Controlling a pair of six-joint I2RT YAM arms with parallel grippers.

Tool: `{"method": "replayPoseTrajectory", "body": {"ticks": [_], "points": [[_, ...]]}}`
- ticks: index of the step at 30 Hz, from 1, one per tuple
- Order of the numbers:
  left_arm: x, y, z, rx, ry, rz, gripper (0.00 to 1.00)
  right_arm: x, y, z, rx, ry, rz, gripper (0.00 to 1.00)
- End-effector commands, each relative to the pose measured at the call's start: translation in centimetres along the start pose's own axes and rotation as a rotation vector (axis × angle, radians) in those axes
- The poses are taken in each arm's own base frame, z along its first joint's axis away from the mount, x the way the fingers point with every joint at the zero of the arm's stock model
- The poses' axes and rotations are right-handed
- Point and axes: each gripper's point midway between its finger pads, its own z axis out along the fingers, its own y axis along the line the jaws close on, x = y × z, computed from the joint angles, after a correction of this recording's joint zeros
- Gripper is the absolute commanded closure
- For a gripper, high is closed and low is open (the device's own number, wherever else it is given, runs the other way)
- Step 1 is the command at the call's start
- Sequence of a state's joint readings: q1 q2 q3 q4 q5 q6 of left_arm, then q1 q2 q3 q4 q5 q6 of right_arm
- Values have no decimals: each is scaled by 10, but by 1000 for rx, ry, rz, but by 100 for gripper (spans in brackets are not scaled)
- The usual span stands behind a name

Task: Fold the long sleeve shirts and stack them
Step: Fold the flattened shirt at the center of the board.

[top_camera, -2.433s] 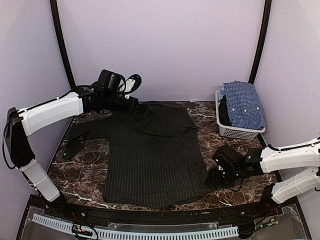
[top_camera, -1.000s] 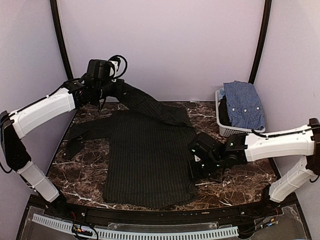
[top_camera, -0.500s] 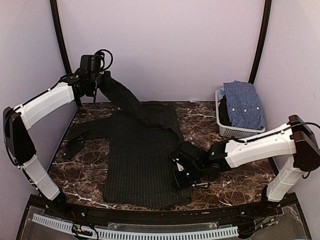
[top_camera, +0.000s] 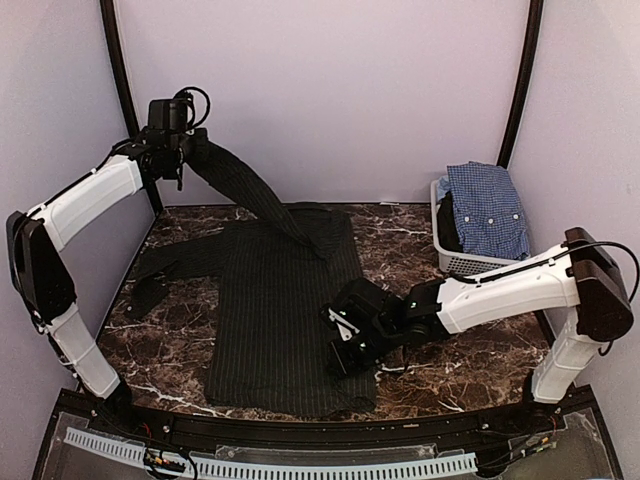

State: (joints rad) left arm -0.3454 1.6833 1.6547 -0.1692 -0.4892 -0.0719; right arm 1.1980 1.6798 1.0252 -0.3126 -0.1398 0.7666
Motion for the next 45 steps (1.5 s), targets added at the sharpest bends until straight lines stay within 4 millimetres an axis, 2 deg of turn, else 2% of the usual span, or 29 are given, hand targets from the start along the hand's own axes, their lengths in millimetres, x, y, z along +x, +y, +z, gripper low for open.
{"method": "replayPoseTrajectory", "body": {"ticks": [1, 6, 19, 26, 45], "points": [[-41, 9, -16, 5, -100, -58, 100, -1, 15, 2, -60, 10, -28, 100], [-50, 14, -23, -2, -123, -61, 100, 9, 13, 5, -67, 36, -23, 100], [-63, 27, -41, -15, -162, -86, 100, 19, 16, 8, -77, 56, -40, 100], [-76, 31, -51, -15, -194, -85, 100, 9, 25, -1, -85, 27, -53, 100], [-73, 32, -46, -27, -177, -60, 100, -1, 48, 2, -132, 20, -76, 100]]}}
